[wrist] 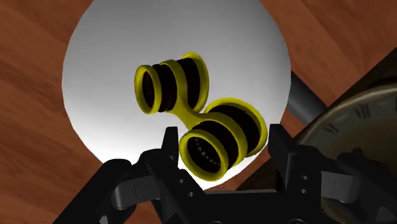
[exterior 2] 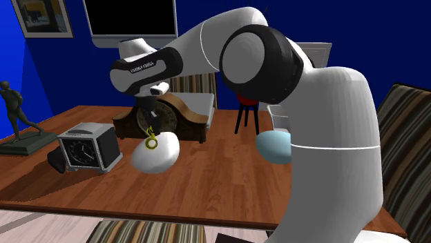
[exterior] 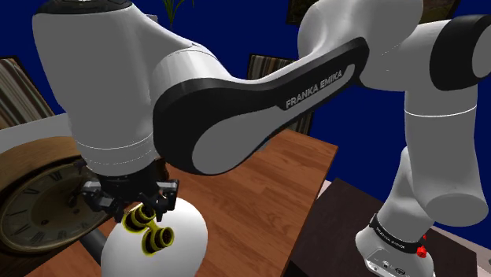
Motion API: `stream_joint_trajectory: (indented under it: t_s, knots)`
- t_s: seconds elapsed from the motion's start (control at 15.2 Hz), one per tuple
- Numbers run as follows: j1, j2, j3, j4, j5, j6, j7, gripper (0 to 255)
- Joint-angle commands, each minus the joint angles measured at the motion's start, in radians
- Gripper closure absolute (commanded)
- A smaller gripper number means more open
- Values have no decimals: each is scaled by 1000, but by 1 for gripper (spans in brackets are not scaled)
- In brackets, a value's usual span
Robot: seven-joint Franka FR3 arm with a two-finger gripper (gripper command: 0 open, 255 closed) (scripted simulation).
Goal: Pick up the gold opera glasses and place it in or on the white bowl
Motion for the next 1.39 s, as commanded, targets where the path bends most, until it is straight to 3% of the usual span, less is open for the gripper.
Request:
stream_joint_trajectory:
  t_s: [0.0,0.46,0.92,0.99,1.32]
  knots:
    - [-2,5,-3,-22,-5,21,6,255]
    - [-1,30,-18,-82,-33,96,34,255]
    - [-2,30,-17,-82,-33,96,34,255]
    - [-1,31,-17,-80,-33,95,34,0]
    - [-2,30,-17,-82,-33,96,34,0]
